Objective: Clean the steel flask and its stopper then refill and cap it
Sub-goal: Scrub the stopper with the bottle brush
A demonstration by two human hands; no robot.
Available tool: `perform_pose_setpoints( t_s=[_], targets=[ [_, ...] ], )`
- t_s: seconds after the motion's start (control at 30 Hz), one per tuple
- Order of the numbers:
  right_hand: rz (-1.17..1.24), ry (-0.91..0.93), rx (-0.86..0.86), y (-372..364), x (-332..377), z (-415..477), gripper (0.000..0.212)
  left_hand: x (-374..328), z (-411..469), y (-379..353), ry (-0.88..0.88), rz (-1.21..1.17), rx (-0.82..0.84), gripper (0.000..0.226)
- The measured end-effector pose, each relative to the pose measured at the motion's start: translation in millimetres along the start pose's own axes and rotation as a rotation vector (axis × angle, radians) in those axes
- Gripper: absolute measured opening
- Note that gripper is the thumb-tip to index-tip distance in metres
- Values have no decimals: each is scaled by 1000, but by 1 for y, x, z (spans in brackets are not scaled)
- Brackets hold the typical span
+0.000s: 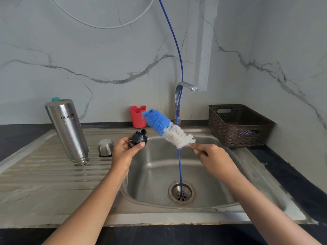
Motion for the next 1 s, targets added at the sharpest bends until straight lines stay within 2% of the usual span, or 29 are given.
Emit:
perform_pose_setpoints(
  t_s=[0.07,0.17,0.23,0.33,0.43,0.6,0.7,0.77,0.83,1.0],
  targets=[
    [209,-24,-9,-6,3,7,31,-4,-2,-3,1,-24,32,33],
    [718,-242,71,-21,14,18,25,-8,-7,-7,18,-90,126,43],
    [845,-308,112,-28,26,26,21,-9,-8,-5,43,-134,146,56],
    [845,-285,100,-35,40,40,17,-10,-7,-4,15,-48,158,57],
    [813,-256,80,-46,49,48,27,-10,-9,-12,-69,43,146,41],
    [896,-249,99,-67,58,51,19,-8,-13,-16,-89,90,171,43],
    [933,-264,94,-75,53,53,13,-17,-3,1,-48,99,51,50],
    [954,-264,102,-79,49,55,12,-27,6,15,-22,106,-12,44],
    [963,-260,107,-81,46,56,14,-35,13,30,-9,125,-31,40],
    [943,-252,150,-88,46,55,21,-50,12,66,-3,177,-105,48]
  ],
)
Point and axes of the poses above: each hand's wrist, its own z-axis towards the middle knuckle, its own y-axis out of the back of the hand, x = y × z, the point moved 4 cm from there along z, towards the middle knuckle, and after that the axes turned 2 degrees about -x, right-handed, at the moved point
